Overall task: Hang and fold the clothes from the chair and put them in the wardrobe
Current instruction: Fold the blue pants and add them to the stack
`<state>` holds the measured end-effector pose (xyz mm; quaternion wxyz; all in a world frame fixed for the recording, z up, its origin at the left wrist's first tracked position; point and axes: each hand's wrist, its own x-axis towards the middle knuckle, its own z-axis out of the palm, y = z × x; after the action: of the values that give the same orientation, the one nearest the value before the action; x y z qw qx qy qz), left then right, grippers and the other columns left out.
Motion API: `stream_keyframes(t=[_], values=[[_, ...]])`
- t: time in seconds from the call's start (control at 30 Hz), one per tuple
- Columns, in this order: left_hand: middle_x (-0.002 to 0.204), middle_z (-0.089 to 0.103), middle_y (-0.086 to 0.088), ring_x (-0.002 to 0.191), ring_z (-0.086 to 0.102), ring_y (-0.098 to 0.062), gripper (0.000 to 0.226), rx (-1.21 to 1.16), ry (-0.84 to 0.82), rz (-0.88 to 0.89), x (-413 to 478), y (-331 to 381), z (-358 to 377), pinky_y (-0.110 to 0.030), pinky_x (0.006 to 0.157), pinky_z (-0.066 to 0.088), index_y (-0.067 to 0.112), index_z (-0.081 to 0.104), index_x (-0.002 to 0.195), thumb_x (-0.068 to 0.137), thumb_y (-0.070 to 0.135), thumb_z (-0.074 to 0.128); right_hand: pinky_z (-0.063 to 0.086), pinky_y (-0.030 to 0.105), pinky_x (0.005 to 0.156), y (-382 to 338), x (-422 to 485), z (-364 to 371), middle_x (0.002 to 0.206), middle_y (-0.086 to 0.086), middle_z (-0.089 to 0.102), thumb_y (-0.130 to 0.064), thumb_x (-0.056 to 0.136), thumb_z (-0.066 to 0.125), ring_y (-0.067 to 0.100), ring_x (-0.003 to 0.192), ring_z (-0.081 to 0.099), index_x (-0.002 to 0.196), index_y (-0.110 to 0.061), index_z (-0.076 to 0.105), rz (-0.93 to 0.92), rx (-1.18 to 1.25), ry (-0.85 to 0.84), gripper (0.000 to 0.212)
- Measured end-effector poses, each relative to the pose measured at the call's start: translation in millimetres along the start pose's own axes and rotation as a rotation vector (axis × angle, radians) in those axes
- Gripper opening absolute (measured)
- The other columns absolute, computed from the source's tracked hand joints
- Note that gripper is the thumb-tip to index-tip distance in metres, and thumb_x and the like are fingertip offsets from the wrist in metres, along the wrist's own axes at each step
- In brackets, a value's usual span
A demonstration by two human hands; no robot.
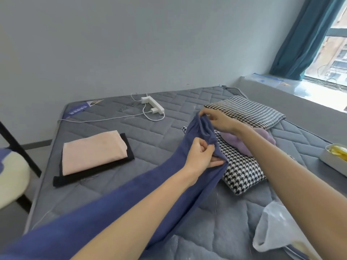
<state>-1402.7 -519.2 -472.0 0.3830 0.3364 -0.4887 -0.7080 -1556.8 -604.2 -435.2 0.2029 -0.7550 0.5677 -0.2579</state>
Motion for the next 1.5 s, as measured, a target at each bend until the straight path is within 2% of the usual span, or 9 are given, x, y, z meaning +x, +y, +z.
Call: stream_keyframes(t=[0.17,0.43,0.67,0.93,1.07,1.13,1.27,1.37,1.5], values=[[0.084,0.054,-0.007,0.065,0.069,-0.008,0.015,-0.134,0.102,-0.051,-20,-25,-6,-0.022,0.065,0.058,0.011,0.036,0.088,0.100,0.005,0.043,0.045,0.029,0.081,-10,5,24,0.102,0.000,0.062,0.003,0.093,0.045,0.016,0.092,0.056,0.103,-0.015,0.059,-0.058,-0.186,-0.135,0.025],[0.099,0.061,-0.015,0.094,0.069,-0.021,0.007,-0.144,0.243,-0.172,-70,-76,-69,-0.026,0.074,0.059,0.007,0.042,0.096,0.098,0.006,0.048,0.049,0.044,0.076,-48,-2,117,0.101,0.003,0.062,-0.016,0.097,0.038,0.025,0.086,0.054,0.112,-0.026,0.056,-0.129,-0.490,-0.274,0.025],[0.104,0.064,-0.016,0.088,0.070,-0.022,0.005,-0.006,0.276,-0.435,-108,-111,-150,-0.028,0.074,0.059,0.008,0.042,0.098,0.098,0.007,0.047,0.036,0.033,0.063,-66,-4,231,0.109,0.002,0.057,-0.015,0.098,0.038,0.026,0.099,0.057,0.115,-0.026,0.053,-0.159,-0.661,-0.329,0.026],[0.101,0.064,-0.010,0.088,0.070,-0.022,0.011,0.334,0.171,-0.685,-133,-130,-217,-0.030,0.077,0.059,0.007,0.055,0.087,0.094,0.015,0.056,0.049,0.040,0.071,-65,-17,266,0.124,-0.003,0.062,-0.013,0.098,0.035,0.024,0.105,0.057,0.129,-0.035,0.048,0.009,-0.340,-0.426,0.040],[0.078,0.058,-0.008,0.061,0.059,-0.019,0.027,0.539,0.332,-0.546,-125,-136,-229,-0.040,0.067,0.055,0.010,0.044,0.078,0.092,0.028,0.058,0.048,0.044,0.086,-36,-34,253,0.134,0.001,0.054,-0.018,0.097,0.044,0.027,0.119,0.049,0.131,-0.026,0.048,0.178,-0.297,-0.155,0.036],[0.094,0.052,-0.004,0.081,0.055,-0.018,0.024,0.791,0.414,-0.361,-122,-139,-227,-0.031,0.067,0.045,0.013,0.042,0.092,0.091,0.031,0.059,0.042,0.045,0.093,-22,-46,250,0.139,0.007,0.046,-0.021,0.097,0.045,0.031,0.123,0.042,0.135,-0.021,0.044,0.363,-0.281,-0.029,0.039],[0.132,0.035,-0.003,0.120,0.035,-0.023,0.043,1.128,0.444,0.058,-118,-142,-216,-0.033,0.094,0.039,0.019,0.042,0.132,0.093,0.034,0.054,0.035,0.048,0.101,2,-69,251,0.144,0.015,0.036,-0.037,0.099,0.044,0.037,0.131,0.033,0.141,-0.009,0.033,0.747,-0.163,0.078,0.052],[0.159,0.004,-0.002,0.146,0.003,-0.025,0.057,1.405,0.224,0.043,-108,-150,-213,-0.043,0.117,0.013,0.027,0.017,0.152,0.100,0.041,0.038,0.038,0.045,0.098,14,-79,255,0.136,0.018,0.046,-0.050,0.098,0.039,0.037,0.125,0.043,0.129,-0.002,0.043,0.846,-0.123,0.082,0.056],[0.157,-0.025,0.000,0.143,-0.027,-0.025,0.062,1.577,0.062,-0.089,-95,-165,-218,-0.055,0.113,-0.012,0.033,-0.008,0.151,0.099,0.054,0.018,0.040,0.036,0.078,21,-78,257,0.120,0.014,0.059,-0.061,0.093,0.041,0.035,0.110,0.055,0.117,-0.001,0.051,0.834,-0.013,0.070,0.065]])
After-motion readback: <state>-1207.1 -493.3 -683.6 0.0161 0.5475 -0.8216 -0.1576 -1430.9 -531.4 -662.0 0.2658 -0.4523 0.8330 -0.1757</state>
